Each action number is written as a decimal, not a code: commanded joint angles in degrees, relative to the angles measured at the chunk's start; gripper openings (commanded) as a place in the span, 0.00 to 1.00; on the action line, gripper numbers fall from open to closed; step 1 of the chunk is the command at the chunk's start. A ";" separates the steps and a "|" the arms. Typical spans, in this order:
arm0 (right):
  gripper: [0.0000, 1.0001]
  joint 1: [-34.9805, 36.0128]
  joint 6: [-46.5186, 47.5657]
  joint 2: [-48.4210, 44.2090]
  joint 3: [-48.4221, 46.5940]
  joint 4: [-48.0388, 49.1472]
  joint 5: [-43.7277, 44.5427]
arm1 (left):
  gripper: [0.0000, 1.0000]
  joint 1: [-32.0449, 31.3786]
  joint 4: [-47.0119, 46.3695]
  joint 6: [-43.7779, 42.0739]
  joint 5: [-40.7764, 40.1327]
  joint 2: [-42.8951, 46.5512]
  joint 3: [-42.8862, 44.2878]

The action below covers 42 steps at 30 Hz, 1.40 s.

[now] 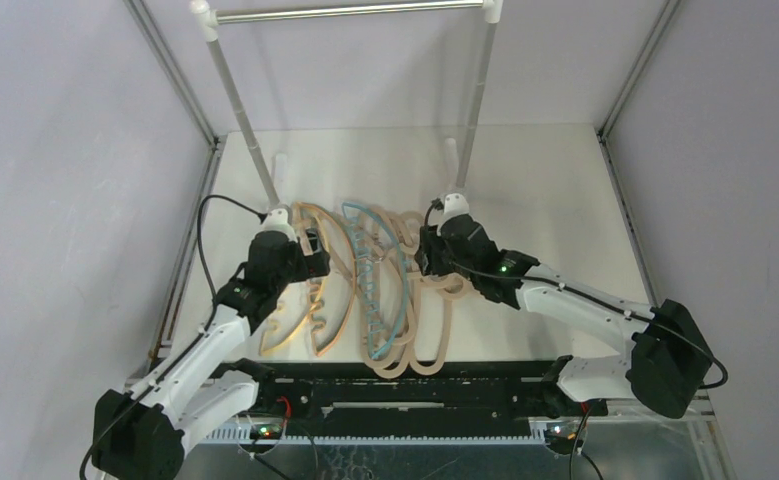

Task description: Organize the hangers

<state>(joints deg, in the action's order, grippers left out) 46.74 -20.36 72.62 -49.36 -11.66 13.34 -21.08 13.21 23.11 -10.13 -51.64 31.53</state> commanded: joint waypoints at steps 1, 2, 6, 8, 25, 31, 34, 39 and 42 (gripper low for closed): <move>0.52 2.17 -5.03 2.81 0.41 4.63 -10.79 | 1.00 -0.84 -0.82 0.70 -2.27 0.03 -0.45; 0.52 3.38 -5.97 3.88 0.42 4.83 -10.72 | 1.00 -0.88 -0.67 0.75 -2.59 0.35 -0.67; 0.54 8.86 -9.00 7.82 -0.38 5.82 -6.86 | 0.99 -0.88 -1.17 1.38 -2.56 2.06 -2.07; 0.54 9.88 -11.03 9.45 -0.72 6.30 -6.35 | 0.99 -0.82 -1.40 1.56 -1.95 2.47 -2.24; 0.51 15.68 -22.48 9.02 0.19 -0.69 1.87 | 0.99 -1.07 -1.35 0.95 -1.21 4.76 -3.79; 0.51 17.52 -27.23 5.97 3.02 -2.02 4.91 | 0.99 -1.06 -1.69 0.96 -0.62 4.56 -3.83; 0.51 17.96 -29.09 5.94 3.65 -2.23 5.42 | 0.99 -1.01 -1.87 0.96 -0.19 4.37 -3.80; 0.51 17.96 -30.25 9.46 3.06 -1.54 5.03 | 1.00 -1.10 -2.14 0.84 0.11 4.47 -3.81; 0.51 17.66 -30.76 10.89 2.66 -1.30 4.91 | 0.99 -1.10 -2.37 0.86 0.32 4.59 -4.23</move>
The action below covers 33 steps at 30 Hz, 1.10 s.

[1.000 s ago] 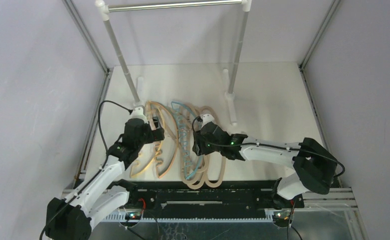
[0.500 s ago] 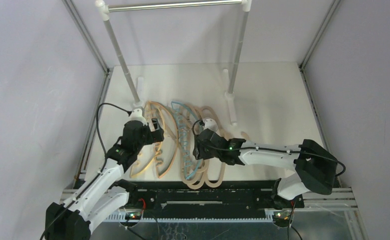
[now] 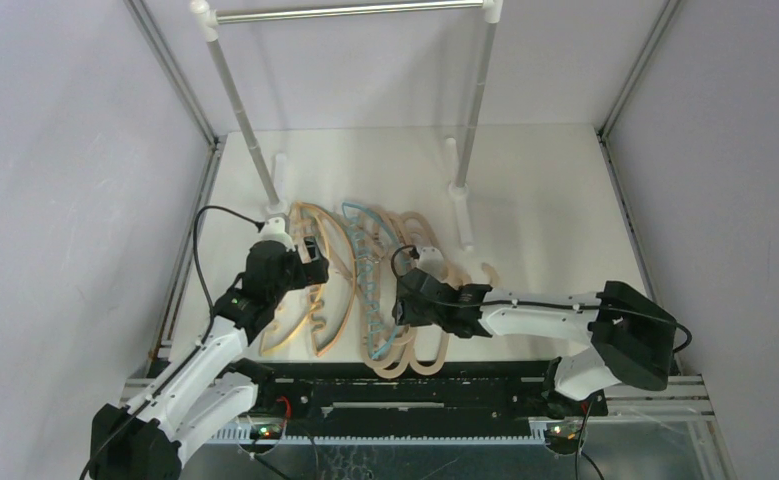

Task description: Organize the hangers

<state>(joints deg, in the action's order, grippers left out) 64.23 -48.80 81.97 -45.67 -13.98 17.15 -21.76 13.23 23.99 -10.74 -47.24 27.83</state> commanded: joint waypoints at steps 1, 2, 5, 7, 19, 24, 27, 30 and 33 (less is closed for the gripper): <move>0.51 0.06 -2.43 1.92 -1.03 1.22 0.80 | 0.99 -0.43 -2.68 0.12 1.14 0.32 -0.76; 0.51 -0.05 -2.55 2.41 -1.07 1.42 0.44 | 0.99 -0.47 -3.06 0.21 1.36 0.43 -1.15; 0.51 -0.23 -3.21 3.64 -1.07 2.06 -0.78 | 0.99 -0.48 -3.92 0.46 1.86 0.54 -1.93; 0.51 -0.03 -3.44 4.23 -1.05 2.97 -1.47 | 0.99 -0.54 -4.25 0.59 2.11 0.47 -2.21; 0.48 0.46 -4.68 8.34 -1.28 4.70 -2.51 | 1.00 -0.95 -4.58 0.66 2.73 1.27 -3.04; 0.26 1.23 -5.15 9.36 -1.32 3.17 0.69 | 1.00 -1.06 -4.53 0.79 3.01 2.98 -3.81; 0.00 1.95 -5.28 7.82 -1.40 1.26 3.60 | 0.99 -1.12 -4.25 0.67 3.01 3.92 -3.94; 0.00 3.20 -4.57 4.94 -2.51 -1.75 7.09 | 1.00 -1.15 -3.28 0.38 2.52 4.02 -3.26; 0.00 4.96 -2.47 1.90 -5.73 -6.80 11.80 | 0.99 -1.18 -2.49 0.36 1.95 3.48 -2.37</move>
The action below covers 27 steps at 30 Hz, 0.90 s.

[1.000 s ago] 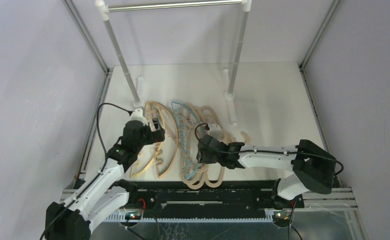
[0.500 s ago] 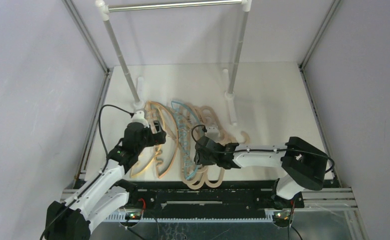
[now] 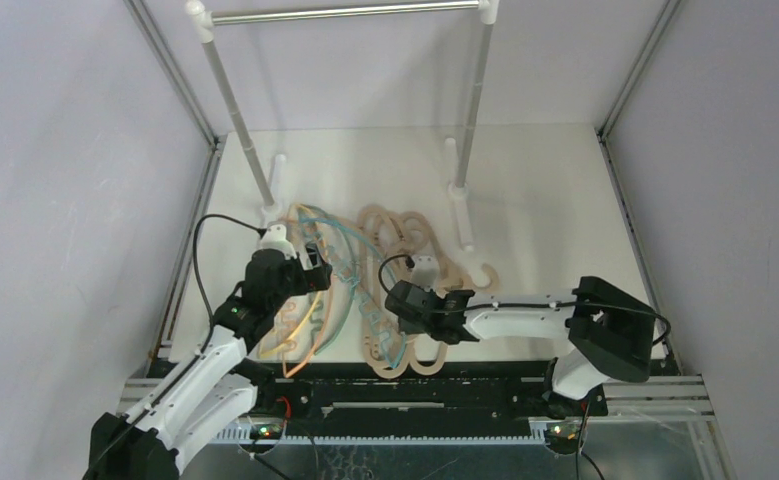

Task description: Organize the hangers

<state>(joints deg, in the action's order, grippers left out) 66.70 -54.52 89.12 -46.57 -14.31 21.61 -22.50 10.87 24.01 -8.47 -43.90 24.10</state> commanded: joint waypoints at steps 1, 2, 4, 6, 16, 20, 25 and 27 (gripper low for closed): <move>0.00 3.52 3.95 -6.37 -6.16 -9.29 10.22 | 1.00 -0.44 -0.12 0.47 -0.33 0.09 1.43; 0.00 4.30 4.40 -7.50 -7.42 -11.44 12.59 | 0.99 -0.42 -0.15 0.58 -0.45 -0.07 1.50; 0.00 5.21 4.67 -9.80 -10.44 -16.07 17.35 | 0.99 -0.43 -0.36 0.68 -0.52 -0.10 1.52; 0.00 5.68 4.93 -11.73 -12.68 -20.19 21.64 | 1.00 -0.44 -0.81 0.69 -0.24 -0.30 1.56; 0.00 1.18 25.35 -14.01 -24.47 -23.03 48.92 | 1.00 -0.39 -0.94 0.68 1.07 -0.66 2.29; 0.00 -4.86 55.32 -11.37 -26.50 2.78 56.60 | 0.99 -0.52 -1.09 1.19 1.89 -0.60 2.45; 0.00 -10.48 97.90 -4.36 -26.60 47.36 54.07 | 0.99 -0.69 -1.96 1.64 2.48 -0.40 2.22; 0.00 -11.80 110.87 -0.29 -29.39 60.51 52.99 | 0.99 -0.86 -2.28 1.81 2.66 -0.40 2.21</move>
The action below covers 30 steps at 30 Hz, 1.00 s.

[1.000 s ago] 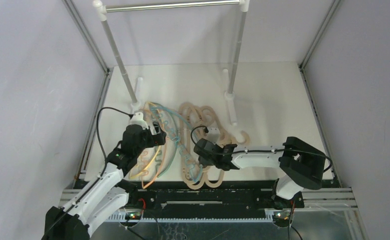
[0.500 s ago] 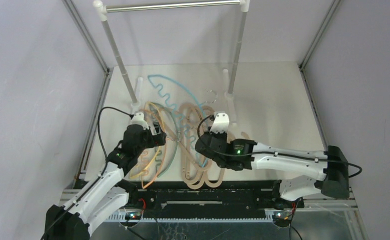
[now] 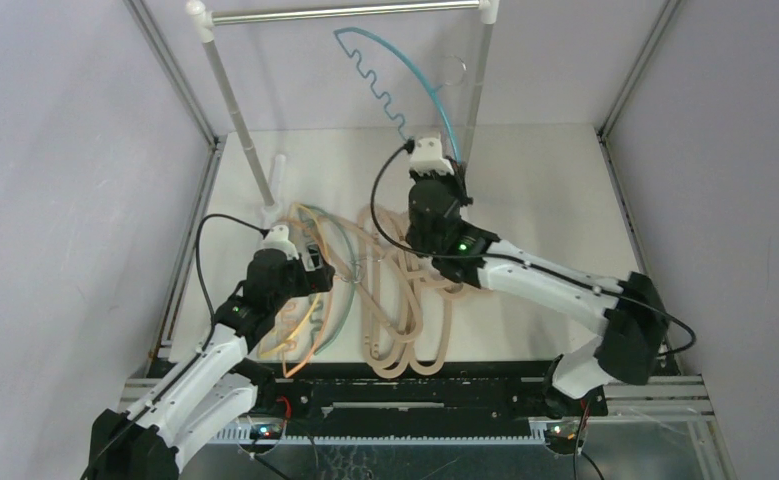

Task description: Organize the hangers

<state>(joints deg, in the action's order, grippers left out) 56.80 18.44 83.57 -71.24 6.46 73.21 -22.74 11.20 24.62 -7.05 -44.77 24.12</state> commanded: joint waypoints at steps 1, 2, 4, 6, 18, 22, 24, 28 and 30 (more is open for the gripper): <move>0.00 -2.41 42.31 7.40 -6.48 43.66 0.96 | 1.00 -0.71 -2.72 1.28 1.40 0.33 2.22; 0.00 -2.94 46.08 9.41 -8.58 46.60 0.33 | 1.00 -0.79 -2.76 1.30 1.45 0.37 2.30; 0.00 -3.63 54.02 13.39 -11.99 52.64 -0.39 | 0.99 -0.97 -2.85 1.21 1.49 0.23 2.34; 0.00 -3.80 61.46 16.73 -14.53 60.50 -1.14 | 0.99 -1.07 -3.00 1.10 1.44 0.14 2.41; 0.00 -5.66 61.58 20.20 -19.44 60.90 -2.51 | 1.00 -1.45 -3.92 0.60 1.98 -2.99 3.30; 0.00 -7.05 57.91 21.77 -22.73 56.32 -3.20 | 0.99 -1.60 -3.20 0.76 1.79 -1.28 3.24; 0.00 -7.66 57.90 23.20 -24.21 55.53 -3.49 | 0.99 -1.67 -2.83 0.71 1.70 -0.50 3.36; 0.00 -8.68 58.63 26.49 -26.91 55.15 -3.55 | 0.99 -1.77 -2.27 1.03 1.90 0.59 3.32; 0.00 -9.10 59.09 27.99 -27.99 55.22 -3.51 | 0.99 -2.01 -1.92 1.17 1.91 1.09 3.31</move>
<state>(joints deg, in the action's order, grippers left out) 48.71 79.57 110.06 -95.20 60.16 72.23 -24.05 9.61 25.06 -5.76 -45.19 24.27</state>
